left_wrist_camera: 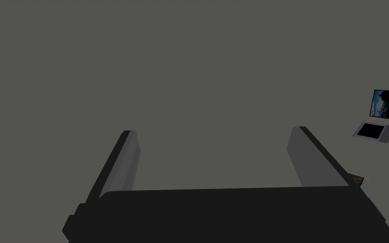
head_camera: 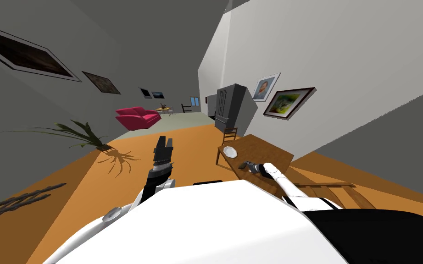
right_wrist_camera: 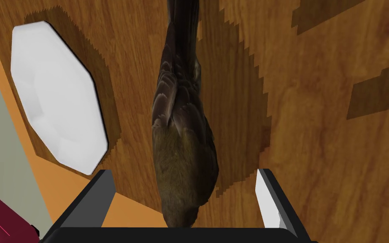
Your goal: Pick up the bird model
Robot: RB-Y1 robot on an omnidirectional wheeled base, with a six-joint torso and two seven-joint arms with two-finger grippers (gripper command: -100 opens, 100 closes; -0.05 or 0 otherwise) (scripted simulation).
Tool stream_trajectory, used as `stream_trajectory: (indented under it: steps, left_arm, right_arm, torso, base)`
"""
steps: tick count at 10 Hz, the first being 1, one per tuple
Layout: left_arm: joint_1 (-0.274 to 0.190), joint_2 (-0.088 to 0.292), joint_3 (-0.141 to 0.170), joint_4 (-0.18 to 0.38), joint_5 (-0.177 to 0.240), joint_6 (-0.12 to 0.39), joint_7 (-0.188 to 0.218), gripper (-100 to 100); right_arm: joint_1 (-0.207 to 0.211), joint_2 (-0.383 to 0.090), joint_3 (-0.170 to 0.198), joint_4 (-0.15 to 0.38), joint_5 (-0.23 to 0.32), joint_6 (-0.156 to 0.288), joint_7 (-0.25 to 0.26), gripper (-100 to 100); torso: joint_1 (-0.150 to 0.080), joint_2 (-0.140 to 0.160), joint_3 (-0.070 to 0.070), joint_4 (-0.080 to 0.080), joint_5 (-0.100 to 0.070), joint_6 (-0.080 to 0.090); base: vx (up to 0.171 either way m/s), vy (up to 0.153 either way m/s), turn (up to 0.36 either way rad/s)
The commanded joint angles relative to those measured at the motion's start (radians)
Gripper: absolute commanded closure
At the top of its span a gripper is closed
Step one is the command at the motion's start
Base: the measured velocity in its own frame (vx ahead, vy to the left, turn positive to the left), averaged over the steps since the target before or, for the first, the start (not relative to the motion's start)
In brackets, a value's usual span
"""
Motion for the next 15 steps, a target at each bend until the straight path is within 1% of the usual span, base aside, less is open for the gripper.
stream_trajectory:
  steps: [1,3,5,6,8,9,10,11,12,14,15]
  left_arm:
    - [0.000,0.000,0.000,0.000,0.000,0.000,0.000,0]
    - [0.000,0.000,0.000,0.000,0.000,0.000,0.000,0]
    - [0.000,0.000,0.000,0.000,0.000,0.000,0.000,0]
    - [0.000,0.000,0.000,0.000,0.000,0.000,0.000,0]
    - [0.001,0.000,0.000,0.000,0.000,0.000,0.000,0]
    - [0.001,0.000,0.000,0.000,0.000,0.000,0.000,0]
    - [0.001,0.000,0.000,0.000,0.000,0.000,0.000,0]
    - [0.000,0.000,0.000,0.000,0.000,0.000,0.000,0]
    - [0.000,0.000,0.000,0.000,0.000,0.000,0.000,0]
    - [0.000,0.000,0.000,0.000,0.000,0.000,0.000,0]
    - [0.000,0.000,0.000,0.000,0.000,0.000,0.000,0]
  right_arm:
    - [-0.011,-0.030,0.003,0.026,-0.016,-0.019,-0.024,-100]
    - [-0.013,-0.043,0.003,0.040,-0.036,-0.053,-0.051,-100]
    - [-0.007,-0.028,0.009,0.042,-0.058,-0.085,-0.076,-100]
    - [0.002,-0.001,0.014,0.036,-0.076,-0.107,-0.092,-100]
    - [0.014,0.030,0.020,0.030,-0.092,-0.125,-0.107,-100]
    - [0.025,0.050,0.026,0.030,-0.098,-0.133,-0.114,-100]
    - [0.028,0.038,0.026,0.007,-0.088,-0.126,-0.123,-100]
    - [0.033,0.040,0.027,0.001,-0.088,-0.126,-0.131,0]
    - [0.034,0.062,0.035,0.010,-0.090,-0.095,-0.124,-100]
    - [0.035,0.085,0.043,0.019,-0.091,-0.064,-0.119,-100]
    - [0.030,0.078,0.041,0.020,-0.090,-0.076,-0.121,-100]
  torso:
    - [0.000,0.000,0.000,0.000,0.000,0.000]
    - [-0.002,0.000,0.000,0.000,0.000,0.000]
    - [-0.007,-0.004,-0.002,-0.001,-0.002,0.001]
    - [-0.008,-0.009,-0.005,-0.002,-0.002,0.001]
    - [-0.008,-0.020,-0.011,-0.004,-0.002,0.000]
    - [-0.008,-0.020,-0.012,-0.005,-0.002,0.000]
    - [-0.007,-0.019,-0.011,-0.004,-0.002,0.001]
    - [-0.005,-0.013,-0.008,-0.003,-0.001,0.000]
    - [-0.005,-0.009,-0.005,-0.002,-0.001,0.000]
    - [-0.006,-0.007,-0.004,-0.002,-0.002,0.000]
    - [-0.007,-0.006,-0.004,-0.002,-0.002,0.000]
  base:
    - [-0.104,0.054,0.147]
    - [-0.084,0.000,0.063]
    - [0.026,-0.059,-0.048]
    - [0.188,-0.041,-0.152]
    - [0.224,-0.065,-0.127]
    - [0.183,-0.033,-0.134]
    - [0.077,-0.010,-0.029]
    - [0.015,-0.002,0.009]
    - [0.010,-0.016,0.073]
    - [0.003,-0.039,0.087]
    - [0.000,-0.020,0.018]
